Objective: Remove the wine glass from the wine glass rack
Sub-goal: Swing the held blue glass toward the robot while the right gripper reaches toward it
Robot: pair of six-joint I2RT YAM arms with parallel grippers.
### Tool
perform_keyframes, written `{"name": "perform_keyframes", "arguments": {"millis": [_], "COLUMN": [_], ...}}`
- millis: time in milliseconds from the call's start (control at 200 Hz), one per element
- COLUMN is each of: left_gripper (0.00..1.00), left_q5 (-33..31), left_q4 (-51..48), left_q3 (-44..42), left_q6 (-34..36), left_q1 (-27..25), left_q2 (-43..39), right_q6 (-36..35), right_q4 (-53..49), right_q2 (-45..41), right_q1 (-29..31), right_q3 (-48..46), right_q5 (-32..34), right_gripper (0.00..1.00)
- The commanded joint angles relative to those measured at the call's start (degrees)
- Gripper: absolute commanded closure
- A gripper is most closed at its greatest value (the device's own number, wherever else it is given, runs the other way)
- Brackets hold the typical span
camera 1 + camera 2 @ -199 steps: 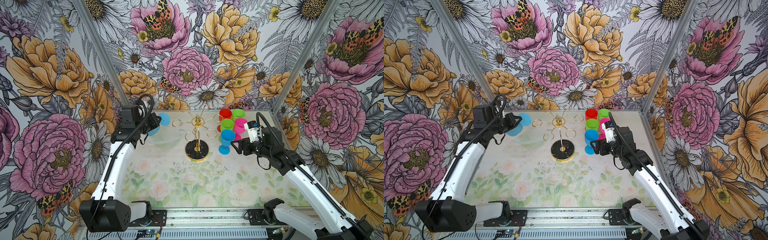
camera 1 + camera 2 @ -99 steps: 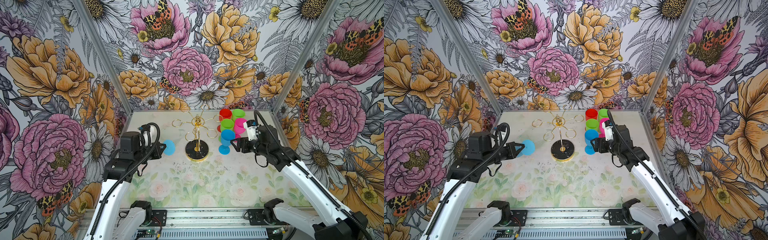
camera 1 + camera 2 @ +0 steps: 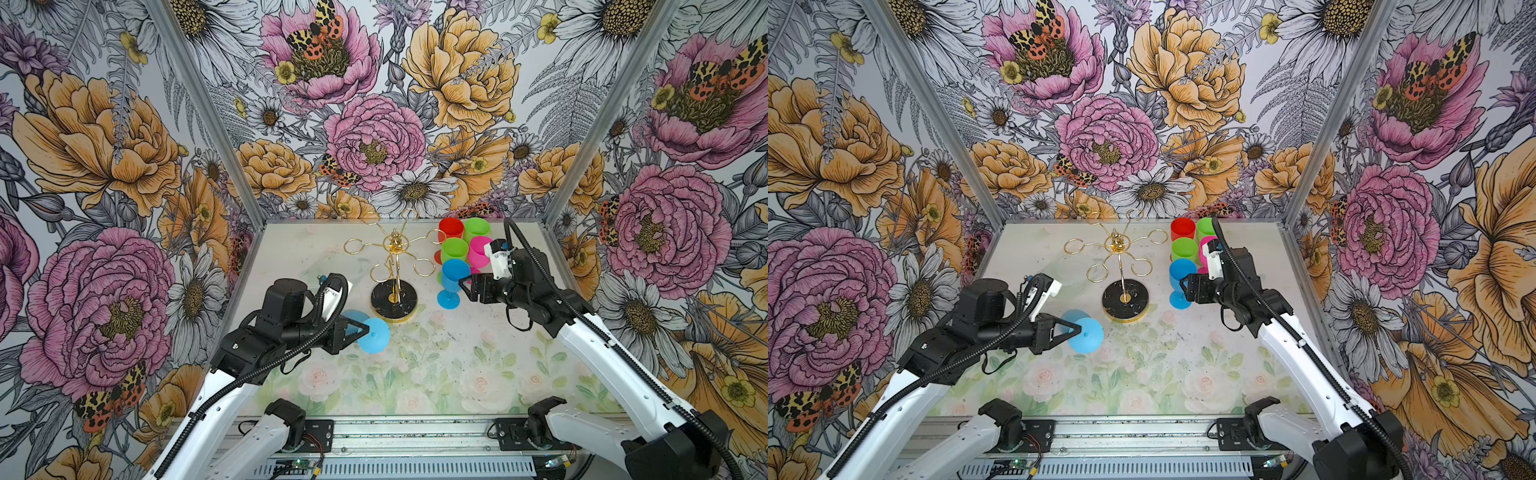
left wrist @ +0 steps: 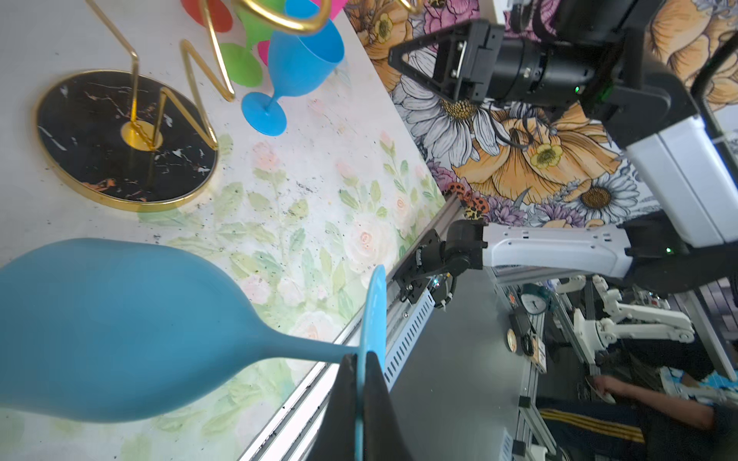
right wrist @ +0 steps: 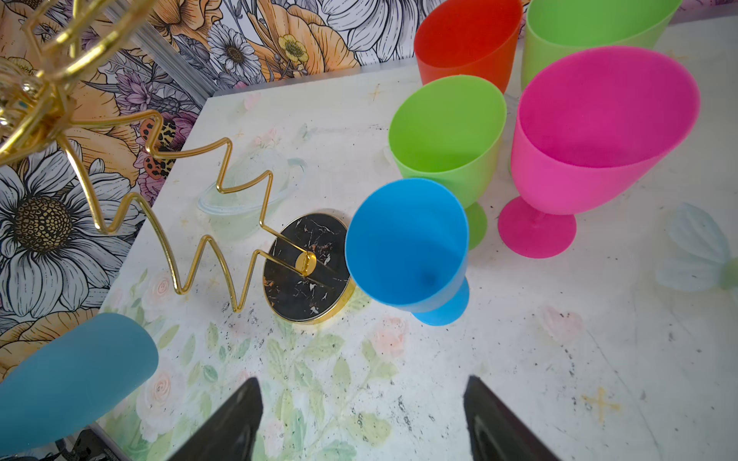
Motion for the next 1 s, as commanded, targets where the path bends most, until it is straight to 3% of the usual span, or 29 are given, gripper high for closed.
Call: {"name": "perform_keyframes", "arguments": {"millis": [0, 145, 345, 540, 766, 996], "left_gripper": [1.0, 1.0, 1.0, 1.0, 1.0, 1.0], "left_q5": [-1.7, -8.3, -12.7, -14.4, -26.6, -33.2], "left_q4": [2.9, 12.2, 23.3, 24.1, 24.1, 24.3], "left_q3": [1.6, -0.4, -4.5, -5.0, -5.5, -6.7], "left_q6": [0.9, 0.9, 6.0, 13.6, 25.9, 39.5], "left_q1": [-5.7, -14.6, -24.7, -30.2, -35.4, -39.6], "left_q2": [0.6, -0.7, -0.5, 3.8, 7.5, 10.3], "right_q6": [1.1, 1.2, 1.1, 1.4, 3.4, 3.0], "right_q4": [1.1, 1.0, 0.4, -2.6, -10.9, -14.0], "right_q2": [0.7, 0.9, 1.3, 2.8, 6.5, 8.0], "right_q1": [-0.1, -0.1, -0.1, -0.2, 0.3, 0.6], "right_q3": [1.5, 1.5, 1.9, 4.0, 10.6, 12.6], "right_q5": [-1.3, -2.1, -4.3, -4.8, -5.3, -8.0], "right_gripper": [0.21, 0.21, 0.22, 0.22, 0.25, 0.25]}}
